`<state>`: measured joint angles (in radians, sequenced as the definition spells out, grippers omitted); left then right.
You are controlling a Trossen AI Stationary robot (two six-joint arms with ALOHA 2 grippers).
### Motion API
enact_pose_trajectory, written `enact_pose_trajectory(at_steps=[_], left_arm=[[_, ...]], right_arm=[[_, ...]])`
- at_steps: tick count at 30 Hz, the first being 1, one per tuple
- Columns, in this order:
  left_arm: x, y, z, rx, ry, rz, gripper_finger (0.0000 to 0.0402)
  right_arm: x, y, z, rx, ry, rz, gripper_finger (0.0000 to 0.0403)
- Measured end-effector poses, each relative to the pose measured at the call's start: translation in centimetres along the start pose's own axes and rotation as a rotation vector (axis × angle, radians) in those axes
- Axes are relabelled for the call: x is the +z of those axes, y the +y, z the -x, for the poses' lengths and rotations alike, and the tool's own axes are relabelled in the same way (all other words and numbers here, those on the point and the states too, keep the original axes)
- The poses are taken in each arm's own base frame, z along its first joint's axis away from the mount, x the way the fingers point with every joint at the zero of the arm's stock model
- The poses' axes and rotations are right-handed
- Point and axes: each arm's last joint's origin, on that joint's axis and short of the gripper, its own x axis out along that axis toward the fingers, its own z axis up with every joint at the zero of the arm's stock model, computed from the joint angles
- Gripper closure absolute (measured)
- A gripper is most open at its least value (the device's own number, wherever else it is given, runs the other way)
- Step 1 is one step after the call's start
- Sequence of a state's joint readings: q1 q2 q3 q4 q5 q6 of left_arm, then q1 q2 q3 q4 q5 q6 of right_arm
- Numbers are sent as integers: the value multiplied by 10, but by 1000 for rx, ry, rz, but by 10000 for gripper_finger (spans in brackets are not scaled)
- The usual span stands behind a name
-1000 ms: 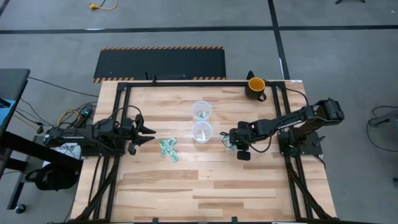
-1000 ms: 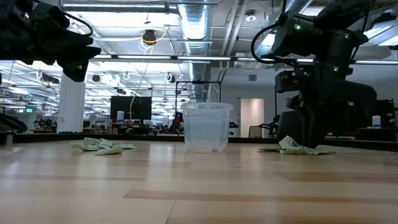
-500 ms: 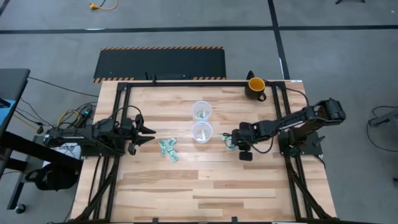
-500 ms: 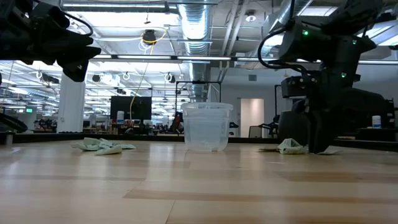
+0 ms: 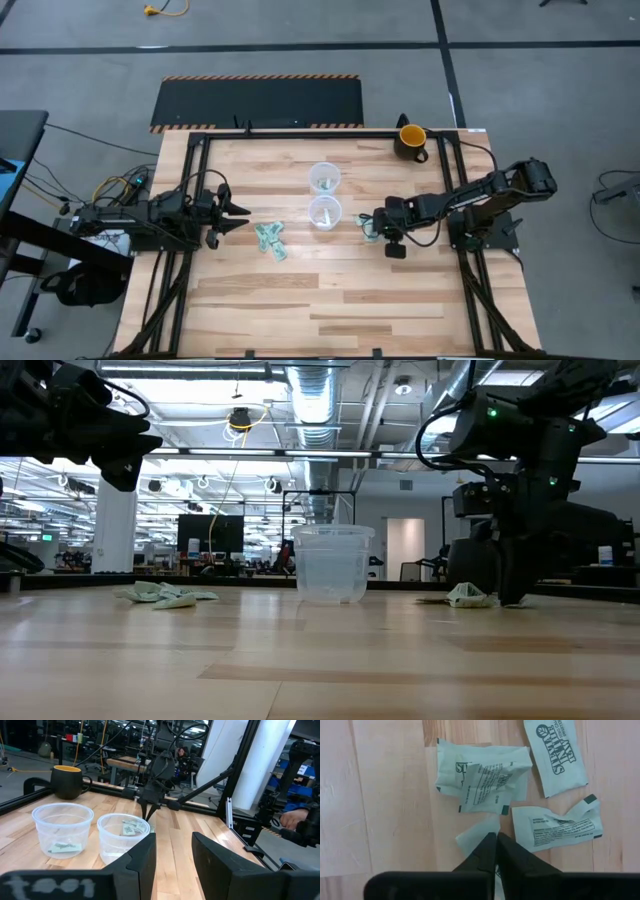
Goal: Pick and place items into bin
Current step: Put the green stevia packet into the top transparent bin
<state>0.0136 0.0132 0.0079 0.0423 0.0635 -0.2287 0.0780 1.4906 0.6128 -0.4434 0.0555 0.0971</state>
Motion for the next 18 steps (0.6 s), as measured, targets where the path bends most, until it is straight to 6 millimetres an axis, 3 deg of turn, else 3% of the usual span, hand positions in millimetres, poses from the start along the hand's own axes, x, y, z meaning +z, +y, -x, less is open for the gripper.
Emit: enact_pose_trajectory(at_steps=[7, 18], left_arm=[[0, 0, 0, 0, 0, 0, 287], [0, 0, 0, 0, 0, 0, 288]], right_arm=[[3, 0, 2, 2, -2, 0, 400], [21, 2, 22, 38, 41, 24, 400]])
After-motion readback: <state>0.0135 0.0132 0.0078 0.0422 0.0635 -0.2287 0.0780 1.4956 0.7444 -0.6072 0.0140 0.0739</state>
